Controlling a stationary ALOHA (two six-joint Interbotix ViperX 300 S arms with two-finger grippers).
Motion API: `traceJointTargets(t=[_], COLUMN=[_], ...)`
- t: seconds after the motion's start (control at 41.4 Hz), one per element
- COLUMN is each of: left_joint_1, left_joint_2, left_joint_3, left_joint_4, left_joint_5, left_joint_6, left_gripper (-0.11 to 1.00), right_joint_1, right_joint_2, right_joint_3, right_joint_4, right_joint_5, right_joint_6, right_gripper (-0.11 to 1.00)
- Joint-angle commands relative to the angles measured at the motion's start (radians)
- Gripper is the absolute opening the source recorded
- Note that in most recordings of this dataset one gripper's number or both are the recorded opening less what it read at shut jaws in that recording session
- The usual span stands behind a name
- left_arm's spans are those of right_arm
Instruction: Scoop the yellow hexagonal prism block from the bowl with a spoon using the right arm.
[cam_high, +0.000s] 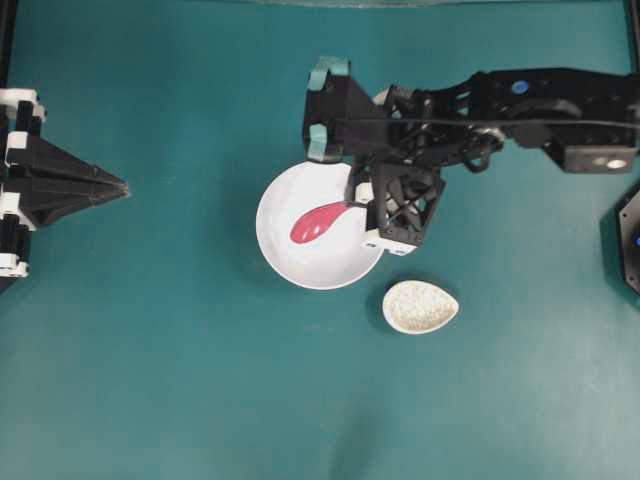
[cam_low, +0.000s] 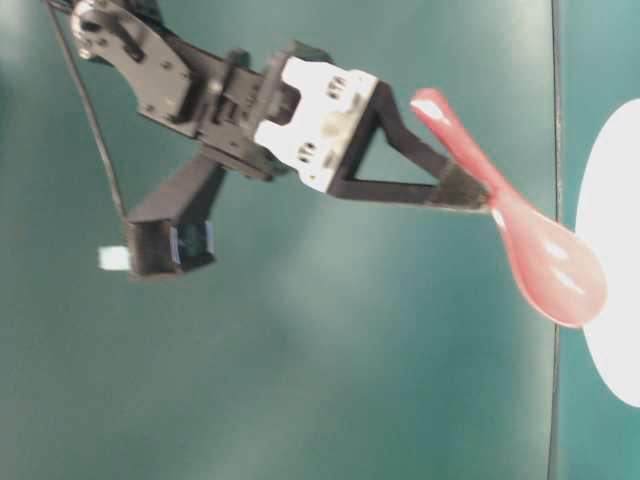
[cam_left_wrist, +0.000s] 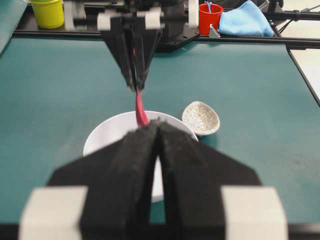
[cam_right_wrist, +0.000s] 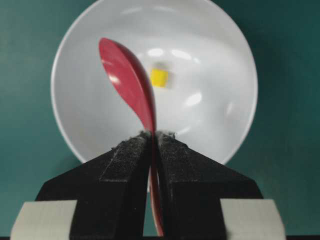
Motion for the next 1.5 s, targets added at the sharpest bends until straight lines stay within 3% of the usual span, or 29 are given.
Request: traceJointTargets(t=[0.0,0.605,1.137,1.475], left_joint_1=[-0.002,-0.002,-0.002,-0.002], left_joint_2=[0.003,0.005,0.005,0.005], left_joint_3=[-0.029,-0.032,-0.034,-0.034], left_joint_4=[0.0,0.002,0.002,0.0], left_joint_5=[-0.009,-0.009,-0.011,-0.012], left_joint_6=[0.0,-0.002,-0.002,-0.002], left_gripper=[0.01,0.01,0.01,0.01], right_joint_1=[0.002,0.002,0.003,0.083], right_joint_2=[-0.051,-0.114,-0.219,-0.331], right_joint_3=[-0.028,-0.031,0.023,0.13], right_joint_4=[-0.003,-0.012,-0.014,-0.014], right_joint_5=[0.003,0.098,0.23,0.225], right_joint_6=[0.002,0.014,0.156,0.275], right_gripper=[0.09,0.09,0.08,0.08])
